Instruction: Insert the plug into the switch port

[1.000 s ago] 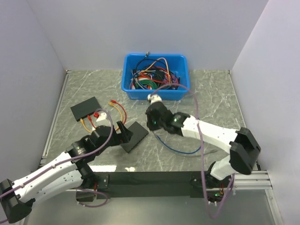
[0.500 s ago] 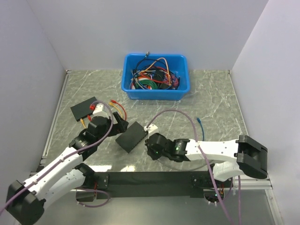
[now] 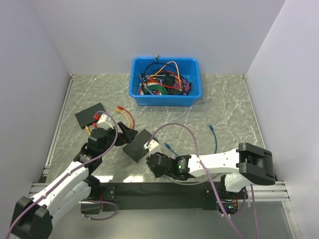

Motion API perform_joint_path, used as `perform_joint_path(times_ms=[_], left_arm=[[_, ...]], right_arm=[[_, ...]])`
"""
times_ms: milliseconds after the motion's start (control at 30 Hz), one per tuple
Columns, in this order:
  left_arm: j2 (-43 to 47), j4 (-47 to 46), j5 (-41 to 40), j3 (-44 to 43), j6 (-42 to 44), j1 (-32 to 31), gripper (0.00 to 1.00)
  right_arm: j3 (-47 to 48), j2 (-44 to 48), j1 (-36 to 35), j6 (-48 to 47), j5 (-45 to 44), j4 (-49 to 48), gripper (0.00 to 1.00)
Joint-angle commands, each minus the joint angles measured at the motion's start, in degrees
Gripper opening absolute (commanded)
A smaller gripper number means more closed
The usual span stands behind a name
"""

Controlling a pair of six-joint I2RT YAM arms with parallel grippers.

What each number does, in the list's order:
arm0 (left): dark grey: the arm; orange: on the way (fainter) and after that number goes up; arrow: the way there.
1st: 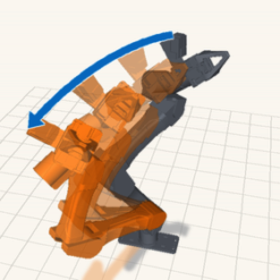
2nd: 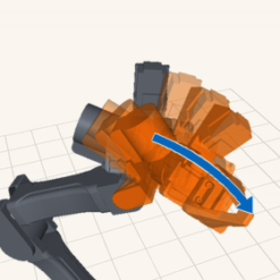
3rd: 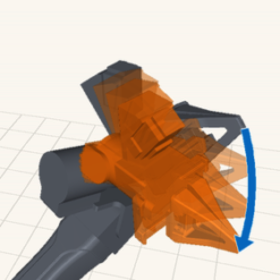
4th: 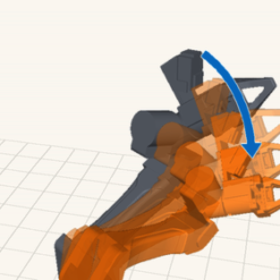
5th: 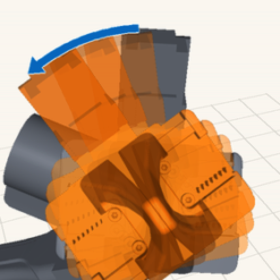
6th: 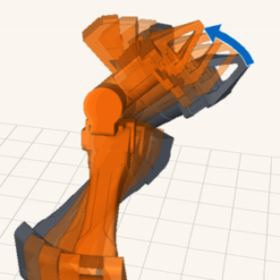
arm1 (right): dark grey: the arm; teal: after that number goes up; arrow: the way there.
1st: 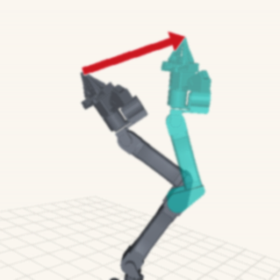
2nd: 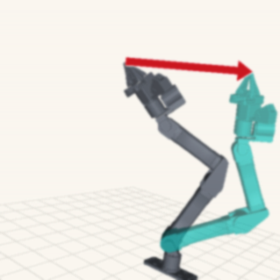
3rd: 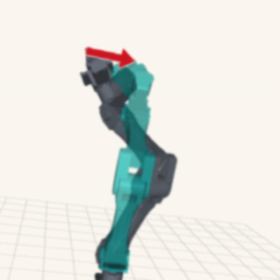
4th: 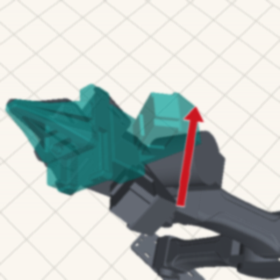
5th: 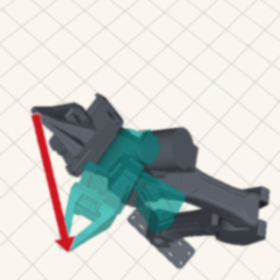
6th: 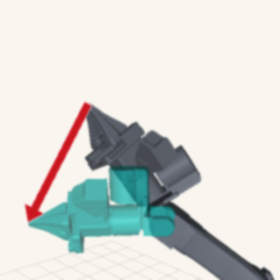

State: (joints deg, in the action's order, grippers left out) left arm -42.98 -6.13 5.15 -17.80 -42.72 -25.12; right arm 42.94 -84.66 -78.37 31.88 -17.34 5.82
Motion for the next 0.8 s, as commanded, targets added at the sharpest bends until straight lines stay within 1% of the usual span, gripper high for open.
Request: perform_joint_path(times_ms=[0, 167, 267, 300, 400, 433, 500, 600, 667, 700, 767], left_arm=[[1.7, -4.2, -2.5, 1.3, -1.0, 1.1, 0.99], [3.5, -7.1, -4.4, 3.2, -1.4, 2.2, 0.99], [4.2, -6.1, -7.3, 3.9, -3.2, 3.6, 0.99], [4.0, -5.9, -6.3, 3.7, -3.2, 5.1, 0.99], [3.3, -9.0, -3.0, 5.1, -3.1, 7.9, 0.99], [3.4, -10.2, -0.2, 5.8, -3.2, 8.6, 0.99], [4.0, -12.8, 1.4, 7.8, -4.0, 10.7, 0.99], [5.4, -13.0, 2.8, 8.6, -3.5, 11.6, 0.99], [6.3, -11.5, 3.4, 8.2, -2.5, 11.5, 0.99], [7.2, -11.1, 3.9, 8.0, -1.9, 11.7, 0.99], [7.5, -10.3, 5.7, 8.0, -0.9, 11.7, 0.99]], right_arm=[[-1.3, 2.9, -4.1, 0.4, -7.7, -5.7, 0.0], [-6.6, 8.1, -9.0, 0.2, -13.5, -13.9, 0.0], [-8.3, 10.0, -10.7, 0.6, -15.9, -15.8, 0.0], [-8.9, 10.3, -10.7, 1.2, -16.3, -16.1, 0.0], [-9.7, 11.0, -10.8, 2.6, -18.0, -15.5, 0.0], [-9.7, 11.2, -10.6, 3.2, -18.5, -14.9, 0.0], [-9.4, 11.3, -10.8, 4.6, -20.4, -12.4, 0.0], [-8.7, 10.7, -10.5, 7.3, -23.1, -9.2, 0.0], [-8.8, 10.1, -9.4, 7.8, -21.6, -9.3, 0.0], [-8.9, 9.7, -7.3, 8.0, -17.6, -9.8, 0.0], [-8.8, 8.6, -5.0, 8.1, -14.6, -10.7, 0.0]])
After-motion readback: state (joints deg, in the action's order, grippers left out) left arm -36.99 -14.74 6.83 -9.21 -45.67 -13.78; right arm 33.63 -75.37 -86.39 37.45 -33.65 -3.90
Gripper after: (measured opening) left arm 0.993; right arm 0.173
